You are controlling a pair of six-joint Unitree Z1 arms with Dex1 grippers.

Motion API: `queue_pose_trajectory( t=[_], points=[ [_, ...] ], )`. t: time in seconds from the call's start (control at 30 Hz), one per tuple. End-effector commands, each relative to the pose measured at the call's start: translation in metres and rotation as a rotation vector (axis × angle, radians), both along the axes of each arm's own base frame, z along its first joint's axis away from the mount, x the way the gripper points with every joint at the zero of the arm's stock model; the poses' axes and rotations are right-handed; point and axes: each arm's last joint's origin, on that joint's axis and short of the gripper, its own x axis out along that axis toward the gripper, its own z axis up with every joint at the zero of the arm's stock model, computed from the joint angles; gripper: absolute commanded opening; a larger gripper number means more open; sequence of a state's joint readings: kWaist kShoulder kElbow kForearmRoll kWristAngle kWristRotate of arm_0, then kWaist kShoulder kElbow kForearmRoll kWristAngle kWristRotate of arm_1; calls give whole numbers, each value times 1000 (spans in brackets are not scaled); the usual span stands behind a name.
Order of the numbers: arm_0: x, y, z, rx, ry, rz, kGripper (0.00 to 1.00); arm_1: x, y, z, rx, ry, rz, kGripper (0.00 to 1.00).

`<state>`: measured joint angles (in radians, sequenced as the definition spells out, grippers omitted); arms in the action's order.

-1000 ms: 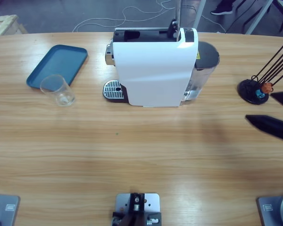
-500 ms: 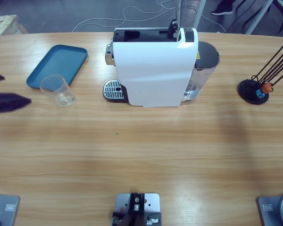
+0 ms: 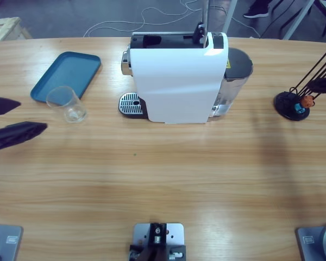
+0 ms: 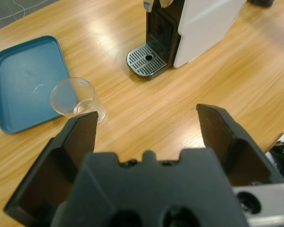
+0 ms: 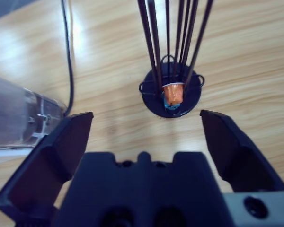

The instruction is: Pour coffee

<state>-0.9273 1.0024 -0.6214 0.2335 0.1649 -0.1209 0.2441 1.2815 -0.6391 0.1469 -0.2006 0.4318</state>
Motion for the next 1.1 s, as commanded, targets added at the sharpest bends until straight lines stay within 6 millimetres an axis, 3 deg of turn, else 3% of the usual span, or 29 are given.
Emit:
queue_pose_trajectory(
  t=[0.03,0.13,0.47,0.57,1.1],
  points=[
    [24,-9,-16,145,70,76,890,25,3,-42,-53,131,-31,711],
    [25,-9,-17,150,73,80,890,28,3,-46,-61,124,-39,666],
    [26,-10,-19,154,71,84,896,30,0,-49,-112,120,-91,665],
    [26,-10,-18,154,67,88,980,31,0,-52,-113,128,-98,659],
    [26,-10,-19,158,69,87,982,47,-13,-69,-110,173,-172,583]
  ],
)
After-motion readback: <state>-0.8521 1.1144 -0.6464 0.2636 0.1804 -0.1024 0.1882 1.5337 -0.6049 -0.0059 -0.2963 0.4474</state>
